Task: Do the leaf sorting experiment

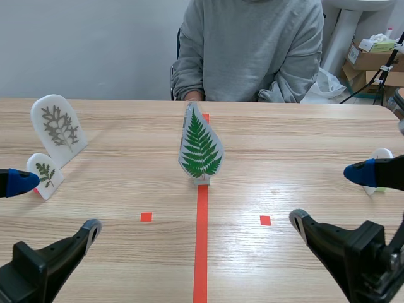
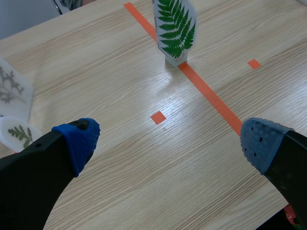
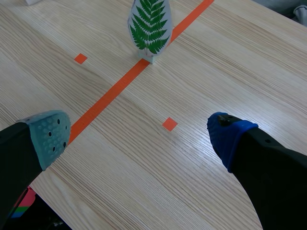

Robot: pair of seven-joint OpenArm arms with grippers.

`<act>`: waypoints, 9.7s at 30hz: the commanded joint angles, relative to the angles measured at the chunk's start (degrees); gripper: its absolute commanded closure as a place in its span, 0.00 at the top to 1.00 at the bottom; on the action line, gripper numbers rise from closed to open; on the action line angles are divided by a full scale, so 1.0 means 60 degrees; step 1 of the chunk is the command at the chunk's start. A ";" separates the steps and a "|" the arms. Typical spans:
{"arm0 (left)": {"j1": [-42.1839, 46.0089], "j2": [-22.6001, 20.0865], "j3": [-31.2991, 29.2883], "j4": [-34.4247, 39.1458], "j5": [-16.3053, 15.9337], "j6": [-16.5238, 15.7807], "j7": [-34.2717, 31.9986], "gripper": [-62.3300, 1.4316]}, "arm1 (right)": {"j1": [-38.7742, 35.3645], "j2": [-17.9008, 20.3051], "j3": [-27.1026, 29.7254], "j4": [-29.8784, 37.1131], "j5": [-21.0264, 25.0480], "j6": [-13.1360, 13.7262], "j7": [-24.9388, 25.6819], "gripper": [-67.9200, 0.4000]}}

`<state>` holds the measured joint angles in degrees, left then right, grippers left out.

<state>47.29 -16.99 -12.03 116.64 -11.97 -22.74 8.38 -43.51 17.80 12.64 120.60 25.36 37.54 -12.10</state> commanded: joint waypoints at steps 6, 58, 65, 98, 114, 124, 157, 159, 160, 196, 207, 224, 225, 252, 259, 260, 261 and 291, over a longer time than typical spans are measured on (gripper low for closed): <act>0.0025 0.0025 0.0022 0.0102 -0.0069 -0.0022 -0.0135 1.00 | 0.0109 0.0102 0.0033 -0.0025 0.0127 0.0004 -0.0055 0.86; -0.6645 -0.0641 0.3133 -0.6189 0.0117 -0.1461 0.0514 1.00 | 0.0109 0.0102 0.0033 -0.0025 0.0066 0.0000 -0.0076 0.86; -0.9519 -0.0288 0.4776 -0.8958 0.0117 -0.1457 0.0262 1.00 | 0.0109 0.0102 0.0033 -0.0025 0.0066 0.0000 -0.0080 0.86; -1.1559 0.2699 0.5340 -1.1664 0.0619 -0.0732 -0.0011 0.87 | 0.0113 0.0102 0.0033 -0.0025 0.0069 0.0000 -0.0073 0.86; -1.1530 0.2699 0.5340 -1.1664 0.0612 -0.0736 -0.0488 0.31 | 0.0113 0.0102 0.0033 -0.0025 0.0069 0.0000 -0.0073 0.86; -1.1420 0.2696 0.5340 -1.1664 0.0616 -0.0739 -0.0787 0.08 | 0.0113 0.0102 0.0033 -0.0025 0.0069 0.0000 -0.0076 0.86; -1.1894 0.1013 0.2106 -1.2189 0.0605 0.1191 -0.1650 0.09 | 0.0113 0.0102 0.0033 -0.0025 0.0069 0.0000 -0.0073 0.86; -1.2069 0.0973 0.2106 -1.2484 0.0619 0.1435 -0.1698 0.09 | 0.0113 0.0102 0.0033 -0.0025 0.0069 0.0000 -0.0073 0.86; -1.2167 0.0962 0.2106 -1.2633 0.0619 0.1497 -0.1727 0.09 | 0.0113 0.0102 0.0033 -0.0025 0.0069 0.0000 -0.0073 0.86; -1.2641 0.0900 0.2106 -1.3570 0.1326 0.2849 -0.1902 0.84 | 0.0113 0.0102 0.0033 -0.0025 0.0069 0.0000 -0.0076 0.86; -1.1668 0.0652 0.2106 -1.2520 0.1195 0.2845 -0.1683 0.85 | 0.0113 0.0106 0.0033 -0.0025 0.0069 0.0000 -0.0076 0.86; -0.5821 -0.1086 0.1821 -0.6594 0.0295 0.2918 -0.1217 0.85 | 0.0113 0.0109 0.0033 -0.0025 0.0069 0.0000 -0.0076 0.86; -0.5278 -0.1155 0.1821 -0.6069 0.0266 0.2914 -0.1220 0.85 | 0.0113 0.0109 0.0033 -0.0025 0.0069 0.0000 -0.0076 0.86; 0.0721 -0.1643 0.1821 0.0466 -0.0397 0.1905 -0.0444 0.85 | 0.0051 0.1111 0.0397 -0.0415 0.0106 0.0863 0.0055 0.97; 0.0710 -0.1643 0.1821 0.0503 -0.0321 0.1905 -0.0273 0.85 | 0.0051 0.1107 0.0408 -0.1158 0.0386 0.0863 0.0215 0.97; 0.0710 -0.1643 0.1821 0.0503 -0.0299 0.1905 -0.0273 0.85 | 0.0055 0.1107 0.0408 -0.1158 0.0408 0.0863 0.0222 0.97; 0.0710 -0.1643 0.1821 0.0503 -0.0270 0.1905 -0.0273 0.85 | 0.0058 0.1107 0.0408 -0.1158 0.0474 0.0863 0.0226 0.97; 0.0656 -0.1639 0.1821 0.0499 0.0175 0.1909 -0.0277 0.85 | 0.0084 0.1104 0.0408 -0.1158 0.0601 0.0863 0.0219 0.97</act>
